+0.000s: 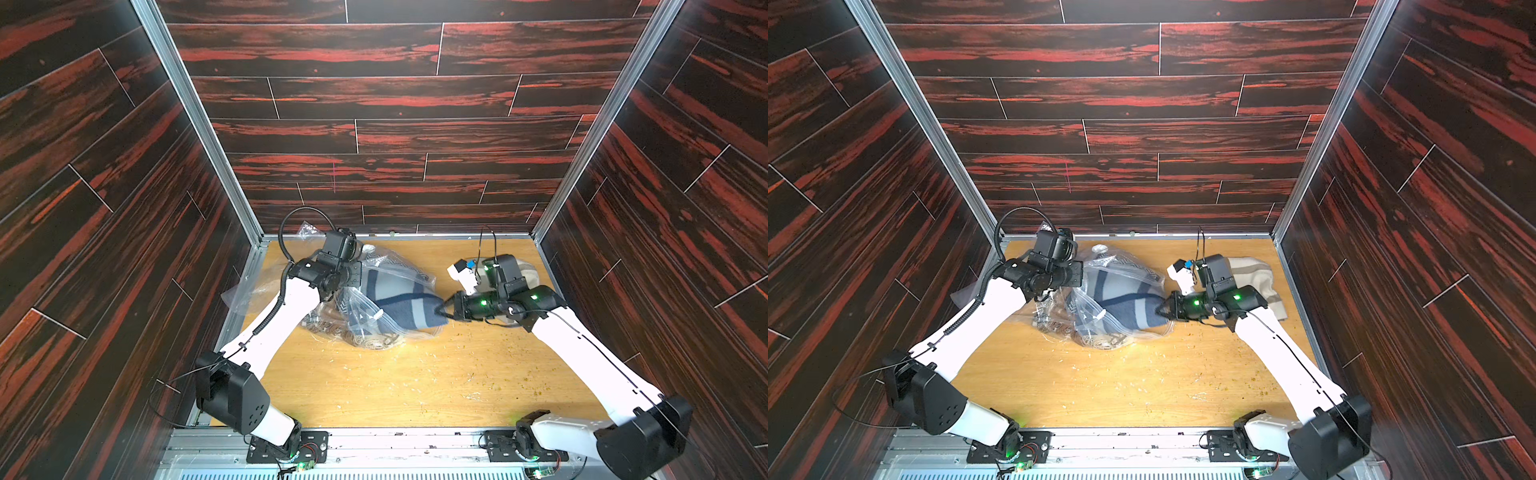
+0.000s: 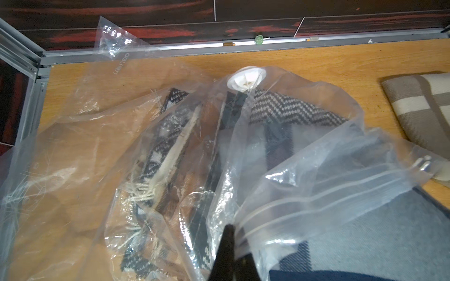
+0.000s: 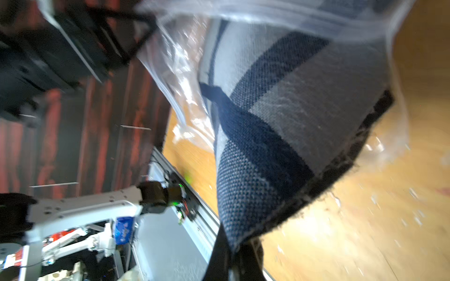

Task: Take the scarf out of the vacuum bag
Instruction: Take out the scarf from the vacuum bag, then place the scarf at the center of the board.

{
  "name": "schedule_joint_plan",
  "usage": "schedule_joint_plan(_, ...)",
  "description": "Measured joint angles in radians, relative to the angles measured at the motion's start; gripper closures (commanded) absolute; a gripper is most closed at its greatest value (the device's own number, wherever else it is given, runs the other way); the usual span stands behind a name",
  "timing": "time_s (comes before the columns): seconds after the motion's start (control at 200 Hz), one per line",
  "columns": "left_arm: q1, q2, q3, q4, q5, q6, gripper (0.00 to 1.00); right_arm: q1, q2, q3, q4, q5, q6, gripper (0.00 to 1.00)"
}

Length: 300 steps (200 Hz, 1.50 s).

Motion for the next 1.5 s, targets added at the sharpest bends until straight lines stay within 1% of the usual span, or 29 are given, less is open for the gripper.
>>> schedule_joint_plan(0.16,0.000,-0.011,0.000,0.001,0.023,-0.009,1.00,-0.016,-0.042,0.015,-0.144,0.076,-0.044,1.00)
schedule_joint_plan(0.396,-0.002,-0.025,-0.002,0.001,0.053,-0.022,1.00,-0.069,-0.045,0.011,-0.281,0.173,-0.093,1.00)
schedule_joint_plan(0.476,-0.002,-0.034,-0.008,0.001,0.058,-0.024,1.00,-0.107,-0.046,0.006,-0.302,0.200,-0.104,1.00)
schedule_joint_plan(0.641,-0.003,-0.045,-0.013,0.002,0.068,-0.024,1.00,-0.219,-0.046,0.005,-0.321,0.248,-0.129,1.00)
schedule_joint_plan(0.777,-0.003,-0.050,-0.018,0.005,0.074,-0.025,1.00,-0.261,-0.021,0.024,-0.356,0.312,-0.163,1.00)
schedule_joint_plan(0.967,-0.003,-0.056,-0.020,0.010,0.083,-0.026,1.00,-0.269,0.089,0.124,-0.394,0.484,-0.188,1.00)
schedule_joint_plan(1.127,-0.003,-0.056,-0.021,0.011,0.087,-0.031,1.00,-0.269,0.162,0.174,-0.412,0.706,-0.192,1.00)
schedule_joint_plan(1.373,-0.003,-0.056,-0.022,0.016,0.103,-0.037,1.00,-0.269,0.190,0.174,-0.423,1.039,-0.217,1.00)
schedule_joint_plan(1.503,-0.003,-0.056,-0.022,0.016,0.105,-0.043,1.00,-0.262,0.191,0.177,-0.402,1.159,-0.252,1.00)
